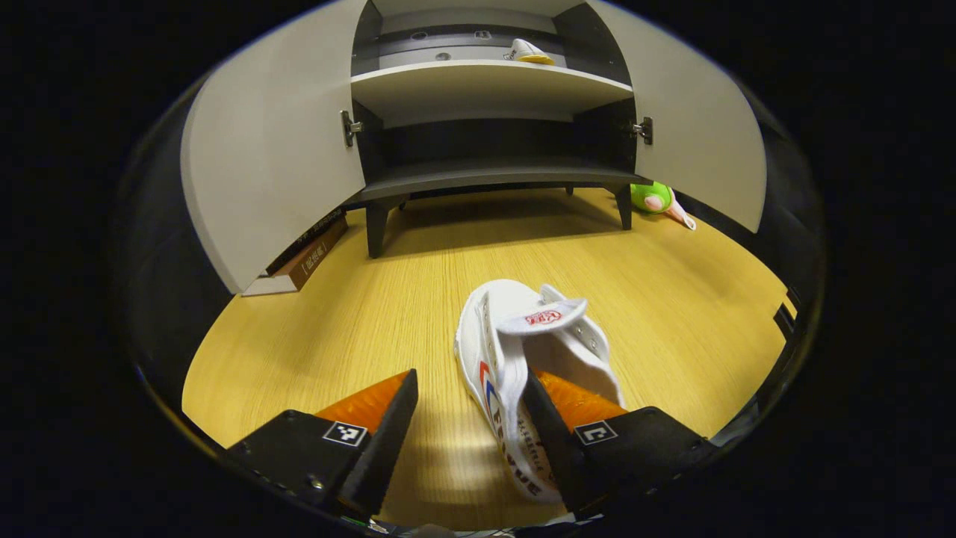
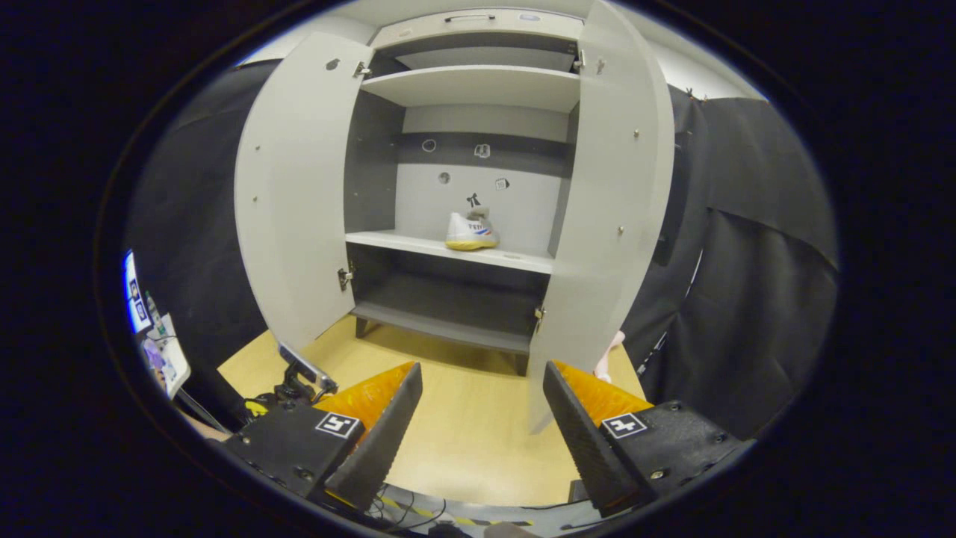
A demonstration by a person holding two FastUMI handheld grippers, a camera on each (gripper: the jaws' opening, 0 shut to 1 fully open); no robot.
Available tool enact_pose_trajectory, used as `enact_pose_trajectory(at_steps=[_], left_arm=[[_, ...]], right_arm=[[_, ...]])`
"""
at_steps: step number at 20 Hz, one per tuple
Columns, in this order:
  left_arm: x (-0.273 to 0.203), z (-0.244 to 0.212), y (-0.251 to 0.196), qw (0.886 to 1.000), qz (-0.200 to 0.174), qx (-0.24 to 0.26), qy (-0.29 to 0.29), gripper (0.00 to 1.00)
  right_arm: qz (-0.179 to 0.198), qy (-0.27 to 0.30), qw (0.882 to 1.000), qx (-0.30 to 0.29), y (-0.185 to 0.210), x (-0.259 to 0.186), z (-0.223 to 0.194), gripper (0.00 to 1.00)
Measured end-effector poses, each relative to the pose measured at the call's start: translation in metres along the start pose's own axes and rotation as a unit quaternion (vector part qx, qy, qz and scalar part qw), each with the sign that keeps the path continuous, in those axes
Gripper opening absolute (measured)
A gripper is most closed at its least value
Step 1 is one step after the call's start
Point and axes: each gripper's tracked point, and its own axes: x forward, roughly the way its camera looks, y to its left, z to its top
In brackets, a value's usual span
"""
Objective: Grab one shoe with the right hand and put it into the shoe cabinet, grab the other shoe with the left hand and put it into the shoe cabinet; then close the right door with the right hand and the left door with the left hand.
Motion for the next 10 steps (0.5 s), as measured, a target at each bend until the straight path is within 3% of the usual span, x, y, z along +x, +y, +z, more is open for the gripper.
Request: enact_pose_trajectory(at_steps=[2, 4, 5, 6, 7, 9, 10], left_arm=[[0.01, 0.0, -0.003, 1.0, -0.002, -0.005, 0.005, 0.82], [0.019, 0.002, -0.011, 1.0, -0.017, -0.007, 0.01, 0.69], [0.019, 0.005, -0.014, 1.0, -0.023, -0.003, 0.013, 0.41], [0.022, 0.007, -0.014, 1.0, -0.026, 0.002, 0.011, 0.41], [0.024, 0.008, -0.004, 1.0, -0.006, 0.009, 0.011, 0.35], [0.026, 0.012, -0.002, 1.0, -0.01, -0.005, 0.01, 0.18], [0.024, 0.011, 0.002, 1.0, -0.003, -0.006, 0.023, 0.18]], right_arm=[[-0.003, 0.005, 1.0, 0.003, -0.002, 0.004, -0.003, 1.0], [-0.003, 0.011, 1.0, 0.006, -0.003, 0.008, -0.006, 1.0], [-0.005, 0.012, 1.0, 0.007, -0.004, 0.009, -0.008, 1.0], [-0.005, 0.012, 1.0, 0.007, -0.005, 0.011, -0.007, 1.0], [-0.004, 0.011, 1.0, 0.007, -0.004, 0.012, -0.007, 1.0], [0.001, 0.009, 1.0, 0.009, -0.003, 0.014, -0.006, 1.0], [0.003, 0.009, 1.0, 0.01, -0.002, 0.016, -0.004, 1.0]])
